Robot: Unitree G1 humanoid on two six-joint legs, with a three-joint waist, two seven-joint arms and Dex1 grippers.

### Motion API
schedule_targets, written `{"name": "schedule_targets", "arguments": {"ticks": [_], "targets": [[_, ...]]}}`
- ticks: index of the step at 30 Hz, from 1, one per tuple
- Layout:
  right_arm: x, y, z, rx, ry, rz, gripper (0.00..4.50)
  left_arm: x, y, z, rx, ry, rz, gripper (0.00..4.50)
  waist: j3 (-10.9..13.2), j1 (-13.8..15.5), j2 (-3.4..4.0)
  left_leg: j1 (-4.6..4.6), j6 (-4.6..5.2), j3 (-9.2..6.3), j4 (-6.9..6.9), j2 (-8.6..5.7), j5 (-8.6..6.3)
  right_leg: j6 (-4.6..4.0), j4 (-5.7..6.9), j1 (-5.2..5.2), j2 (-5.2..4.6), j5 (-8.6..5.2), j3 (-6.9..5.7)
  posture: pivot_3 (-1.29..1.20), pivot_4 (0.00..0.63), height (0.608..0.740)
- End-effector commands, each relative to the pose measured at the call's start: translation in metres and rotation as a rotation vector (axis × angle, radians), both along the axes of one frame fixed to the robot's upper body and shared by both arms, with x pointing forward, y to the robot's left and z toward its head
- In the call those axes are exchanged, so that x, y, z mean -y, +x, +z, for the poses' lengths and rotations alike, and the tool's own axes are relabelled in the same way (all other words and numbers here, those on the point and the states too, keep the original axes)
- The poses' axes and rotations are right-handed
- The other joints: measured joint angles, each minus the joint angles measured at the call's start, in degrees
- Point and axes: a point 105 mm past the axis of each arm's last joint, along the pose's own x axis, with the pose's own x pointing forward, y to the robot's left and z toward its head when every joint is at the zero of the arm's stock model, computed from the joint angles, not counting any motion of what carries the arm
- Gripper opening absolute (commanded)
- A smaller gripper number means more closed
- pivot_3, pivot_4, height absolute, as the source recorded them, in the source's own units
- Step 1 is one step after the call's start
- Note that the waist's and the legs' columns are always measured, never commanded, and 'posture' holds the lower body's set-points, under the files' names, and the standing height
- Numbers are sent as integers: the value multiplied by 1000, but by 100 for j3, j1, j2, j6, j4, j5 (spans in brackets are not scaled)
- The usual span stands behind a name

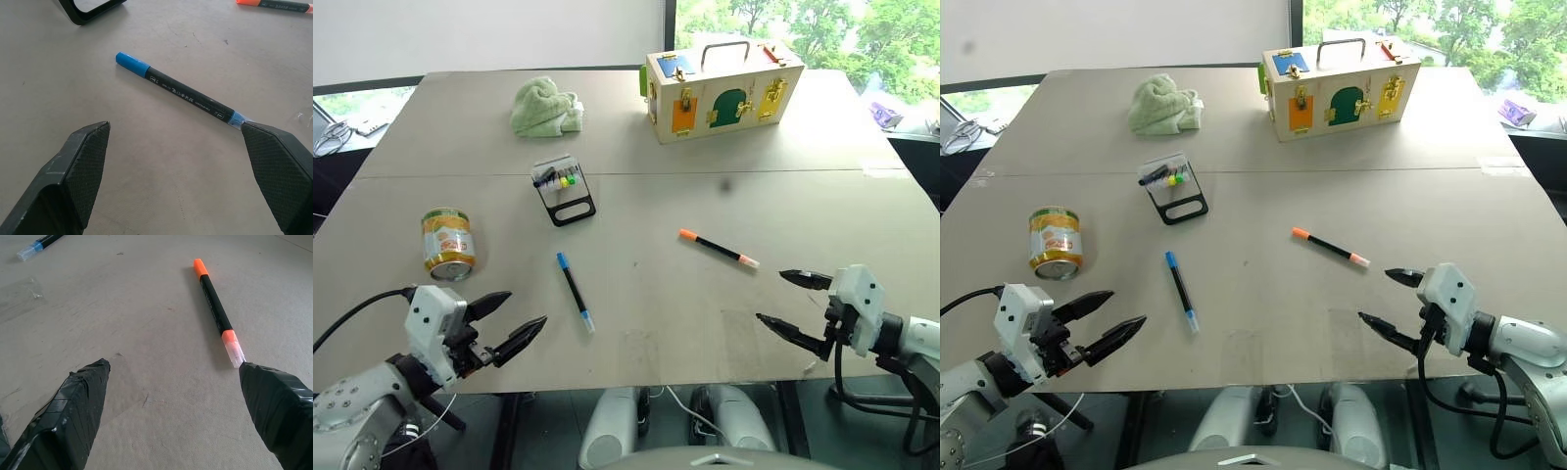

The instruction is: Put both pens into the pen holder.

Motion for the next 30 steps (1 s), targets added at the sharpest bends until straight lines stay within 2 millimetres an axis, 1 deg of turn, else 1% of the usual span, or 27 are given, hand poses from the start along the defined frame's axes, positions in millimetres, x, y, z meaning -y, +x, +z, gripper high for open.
{"name": "schedule_targets", "arguments": {"ticks": [1, 2, 4, 5, 7, 9, 10, 12, 13, 15, 16, 18, 21, 26, 29, 30], "targets": [[-6, 13, 11, 28, -91, -19, 4500, 15, 2, 16, 55, 15, -97, 4416, 1, -5, -1, 0, 0, 0, 0, 0, 0, 0, 0, 0, 0, 0, 0, 0, 150, 740], [-13, 22, 14, 7, -146, -28, 4500, 30, 2, 22, 68, 27, -185, 4416, 4, -21, 3, 2, 0, 1, 2, 0, 0, 1, 1, 2, 0, 0, 0, 0, 150, 740], [-27, 37, 23, -6, -194, -29, 4500, 48, -1, 29, 80, 47, -306, 4416, 10, -35, 5, 1, 0, 16, 12, 7, 0, -15, 13, -15, -6, -5, 6, 0, 150, 740], [-32, 40, 26, -14, -193, -22, 4500, 51, -1, 30, 80, 53, -327, 4416, 10, -28, 6, 4, 0, 18, 14, 9, 0, -20, 13, -18, -9, 0, 5, 0, 150, 740], [-43, 50, 33, -21, -243, 4, 4500, 60, 0, 33, 92, 58, -386, 4416, 8, -19, 7, 6, 0, 18, 14, 10, 0, -21, 13, -18, -11, 0, 4, 0, 150, 740], [-47, 66, 37, -88, -247, -69, 4500, 67, 0, 35, 100, 63, -442, 4416, 9, -13, 4, -1, 0, 21, 10, 9, 0, -18, 11, -25, -10, 2, 1, 0, 150, 740], [-53, 75, 42, -112, -222, -94, 4500, 71, -1, 36, 103, 66, -473, 4416, 10, -14, 5, -1, -2, 22, 10, 9, 0, -4, 11, -25, -10, 10, 0, 0, 150, 740], [-62, 91, 44, -151, -341, -140, 4500, 77, -1, 38, 105, 60, -513, 4416, 14, -25, 12, -12, -25, 25, 8, 8, 12, -17, 12, -29, -9, 20, -1, 0, 150, 740], [-64, 96, 45, -167, -383, -163, 4500, 78, -1, 39, 106, 59, -524, 4416, 15, -38, 14, -16, -20, 33, 11, 7, 15, -25, 17, -35, -8, 26, 2, 0, 150, 740], [-73, 107, 47, -248, -374, -218, 4500, 80, 0, 39, 109, 65, -543, 4416, 10, -27, 6, -24, -5, 37, 11, 7, 25, -26, 23, -47, -8, 27, 1, 0, 150, 740], [-79, 110, 46, -300, -369, -231, 4500, 81, 0, 40, 112, 70, -550, 4416, 10, -30, 5, -24, -5, 38, 13, 7, 26, -26, 24, -46, -7, 27, 1, 0, 150, 740], [-86, 114, 46, -337, -390, -229, 4500, 83, 2, 41, 121, 79, -562, 4416, 10, -16, 5, -26, -5, 42, 12, 6, 26, -26, 25, -47, -7, 28, 1, 0, 150, 740], [-88, 114, 48, -373, -402, -204, 4500, 85, 5, 44, 133, 67, -561, 4416, 11, 6, 6, -33, -1, 39, 16, -2, 26, -26, 26, -47, -8, 28, -1, 0, 150, 740], [-89, 124, 49, -376, -414, -209, 4500, 87, 5, 44, 140, 69, -562, 4416, 11, -41, 7, -38, 9, 41, 26, -4, 19, -20, 26, -48, -9, 30, 0, 0, 150, 740], [-92, 125, 44, -418, -418, -199, 4500, 87, 6, 44, 141, 62, -554, 4416, 11, -47, 7, -35, 7, 41, 26, 1, 20, -21, 36, -51, -4, 30, 0, 0, 150, 740], [-92, 126, 39, -429, -429, -195, 4500, 87, 5, 43, 141, 63, -553, 4416, 11, -47, 7, -35, 7, 41, 26, 2, 21, -21, 37, -51, -3, 30, 0, 0, 150, 740]]}}
